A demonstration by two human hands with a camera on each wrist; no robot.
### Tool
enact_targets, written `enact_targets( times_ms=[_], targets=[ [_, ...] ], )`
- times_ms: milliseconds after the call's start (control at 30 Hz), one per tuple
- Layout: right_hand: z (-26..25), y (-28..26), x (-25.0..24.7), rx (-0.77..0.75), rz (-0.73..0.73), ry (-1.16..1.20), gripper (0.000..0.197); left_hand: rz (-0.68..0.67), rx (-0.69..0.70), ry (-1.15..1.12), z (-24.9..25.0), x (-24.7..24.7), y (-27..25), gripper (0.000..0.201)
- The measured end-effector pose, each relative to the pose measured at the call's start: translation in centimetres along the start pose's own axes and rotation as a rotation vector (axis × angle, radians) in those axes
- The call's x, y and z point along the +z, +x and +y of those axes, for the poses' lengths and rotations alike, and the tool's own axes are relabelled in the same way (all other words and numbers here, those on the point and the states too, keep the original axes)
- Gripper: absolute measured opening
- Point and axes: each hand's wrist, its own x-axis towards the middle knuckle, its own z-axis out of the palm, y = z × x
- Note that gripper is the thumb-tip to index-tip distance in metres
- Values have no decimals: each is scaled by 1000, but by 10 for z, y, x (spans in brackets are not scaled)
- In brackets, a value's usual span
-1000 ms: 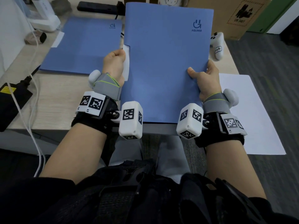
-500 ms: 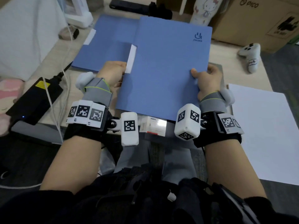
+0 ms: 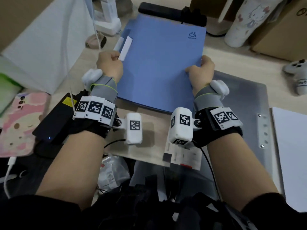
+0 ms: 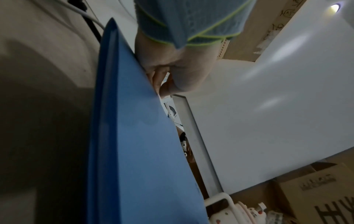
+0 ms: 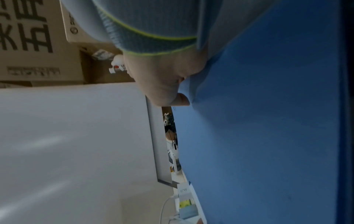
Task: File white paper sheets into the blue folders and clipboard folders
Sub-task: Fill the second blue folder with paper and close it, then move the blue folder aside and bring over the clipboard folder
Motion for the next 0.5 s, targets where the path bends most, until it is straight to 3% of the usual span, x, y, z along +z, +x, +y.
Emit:
enact_targets(
  times_ms=[133,233,333,500],
  targets=[
    [-12,13,22,7,-49,-65,27,52,10,97,6,-3,22,42],
    [-14,20,37,21,-62,-81,17,78,17,123,4,0,38,41],
    [-13,29,49,55,-61,-129,57,59,13,133,0,2,51,38],
    [-10,38,64,48,-60,-271,71,36,9,134,-6,5,70,42]
  ],
)
